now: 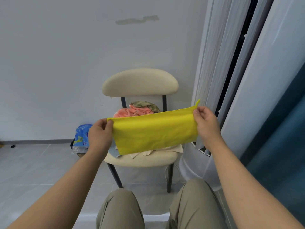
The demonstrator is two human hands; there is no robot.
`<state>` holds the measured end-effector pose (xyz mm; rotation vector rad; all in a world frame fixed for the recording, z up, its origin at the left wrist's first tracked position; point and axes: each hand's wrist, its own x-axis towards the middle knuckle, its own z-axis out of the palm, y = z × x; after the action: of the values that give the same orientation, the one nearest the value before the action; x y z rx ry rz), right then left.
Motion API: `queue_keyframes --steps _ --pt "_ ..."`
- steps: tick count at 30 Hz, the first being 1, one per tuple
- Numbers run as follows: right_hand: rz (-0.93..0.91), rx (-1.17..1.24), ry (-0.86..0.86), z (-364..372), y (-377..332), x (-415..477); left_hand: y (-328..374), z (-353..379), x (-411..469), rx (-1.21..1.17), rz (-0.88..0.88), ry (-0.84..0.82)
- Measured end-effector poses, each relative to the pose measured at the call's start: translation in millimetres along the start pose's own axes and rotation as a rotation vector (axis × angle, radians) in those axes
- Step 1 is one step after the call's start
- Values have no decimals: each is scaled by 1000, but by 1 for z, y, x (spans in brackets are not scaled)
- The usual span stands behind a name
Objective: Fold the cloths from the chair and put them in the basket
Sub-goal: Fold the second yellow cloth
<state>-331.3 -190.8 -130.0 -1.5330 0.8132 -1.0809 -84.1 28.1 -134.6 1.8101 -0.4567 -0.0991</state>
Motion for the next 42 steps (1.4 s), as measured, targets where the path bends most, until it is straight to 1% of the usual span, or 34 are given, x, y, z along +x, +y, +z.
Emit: queue_keyframes --steps 4,10,16,18,20,22,24,27,31,33,38,42 --pt "15 -5 -23 6 2 -2 6 2 -1 5 3 48" --pt "-9 -20 -32 8 -4 -1 12 -2 -5 60 43 57" --pt "-79 -101 37 10 -6 -6 14 2 -11 35 54 100" --pt "-42 -127 37 13 -1 -2 13 3 -9 51 30 98" --pt "36 -189 32 17 6 6 11 6 -3 95 -30 41" --pt "125 -251 68 22 14 11 11 11 -1 157 -87 -21" --pt "157 -284 116 31 16 6 13 21 -7 185 -90 -61" --pt "96 -292 109 54 9 -19 16 37 -27 175 -41 -114" --pt "-42 -284 19 85 1 -58 14 55 -52 134 29 -224" --pt "-94 -258 -28 96 1 -71 14 61 -62 113 46 -240" --pt "-114 -158 -104 108 7 -82 21 64 -75 98 58 -230" --pt "-132 -189 -111 108 9 -82 22 61 -76 57 21 -243"
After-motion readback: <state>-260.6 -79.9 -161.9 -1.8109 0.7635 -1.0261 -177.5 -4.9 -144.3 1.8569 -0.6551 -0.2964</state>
